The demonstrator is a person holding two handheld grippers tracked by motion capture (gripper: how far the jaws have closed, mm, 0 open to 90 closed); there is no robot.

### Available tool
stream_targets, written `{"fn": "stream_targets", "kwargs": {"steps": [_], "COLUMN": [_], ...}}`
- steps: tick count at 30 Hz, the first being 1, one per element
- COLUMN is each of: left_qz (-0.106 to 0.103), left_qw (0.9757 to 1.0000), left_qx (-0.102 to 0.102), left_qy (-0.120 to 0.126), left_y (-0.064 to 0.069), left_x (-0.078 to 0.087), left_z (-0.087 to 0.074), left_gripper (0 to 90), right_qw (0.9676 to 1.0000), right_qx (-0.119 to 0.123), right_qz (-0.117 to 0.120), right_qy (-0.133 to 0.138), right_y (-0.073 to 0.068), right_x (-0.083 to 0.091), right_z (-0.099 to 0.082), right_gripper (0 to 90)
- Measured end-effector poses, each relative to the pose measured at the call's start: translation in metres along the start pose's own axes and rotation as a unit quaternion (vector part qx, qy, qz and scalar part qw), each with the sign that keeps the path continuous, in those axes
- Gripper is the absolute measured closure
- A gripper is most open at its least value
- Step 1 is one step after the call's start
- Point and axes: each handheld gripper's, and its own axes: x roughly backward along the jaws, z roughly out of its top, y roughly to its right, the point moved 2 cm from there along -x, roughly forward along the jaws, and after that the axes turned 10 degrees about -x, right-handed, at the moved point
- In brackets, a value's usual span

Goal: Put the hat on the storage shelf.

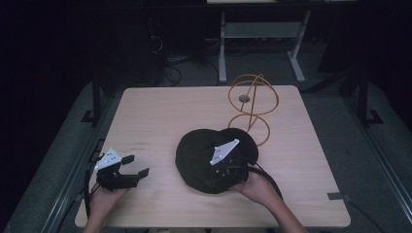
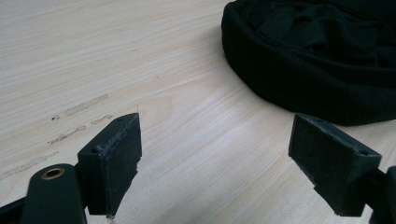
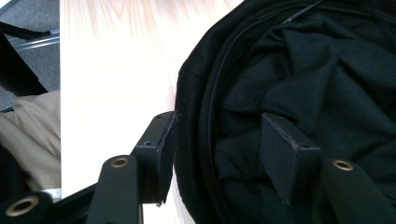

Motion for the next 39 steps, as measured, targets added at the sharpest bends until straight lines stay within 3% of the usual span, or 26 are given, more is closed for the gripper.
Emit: {"fn": "stream_targets", "kwargs": {"steps": [4, 5, 19, 27, 29, 35, 39], "left_qz": [0.0, -0.002, -0.005, -0.008, -0.008, -0.018, -0.03], "left_qw": [1.0, 1.0, 1.0, 0.9999, 0.9999, 0.9997, 0.9993], "left_qx": [0.004, 0.003, 0.004, 0.006, 0.006, 0.012, 0.015], "left_qy": [0.002, 0.002, -0.002, -0.001, 0.0, 0.009, 0.017], "left_y": [0.0, 0.0, -0.001, 0.0, 0.0, 0.002, 0.005], "left_x": [0.0, 0.0, 0.0, -0.001, -0.001, -0.001, -0.002], "left_z": [0.0, 0.0, -0.001, 0.0, 0.0, 0.001, 0.004], "left_gripper": [17.0, 17.0, 17.0, 17.0, 17.0, 17.0, 17.0], "right_qw": [0.9999, 0.9999, 0.9992, 0.9991, 0.9987, 0.9983, 0.9988], "right_qx": [0.01, 0.002, 0.013, 0.017, 0.029, 0.036, 0.039], "right_qz": [-0.001, -0.001, -0.009, -0.016, -0.024, -0.033, -0.025], "right_qy": [-0.009, -0.013, -0.036, -0.036, -0.034, -0.032, -0.017], "right_y": [0.0, -0.001, -0.007, -0.009, -0.01, -0.013, -0.015], "right_x": [-0.008, -0.009, -0.033, -0.034, -0.033, -0.026, -0.016], "right_z": [-0.001, -0.001, -0.01, -0.01, -0.009, -0.006, 0.0], "right_gripper": [47.8, 48.2, 54.8, 70.3, 74.7, 76.2, 76.3]}}
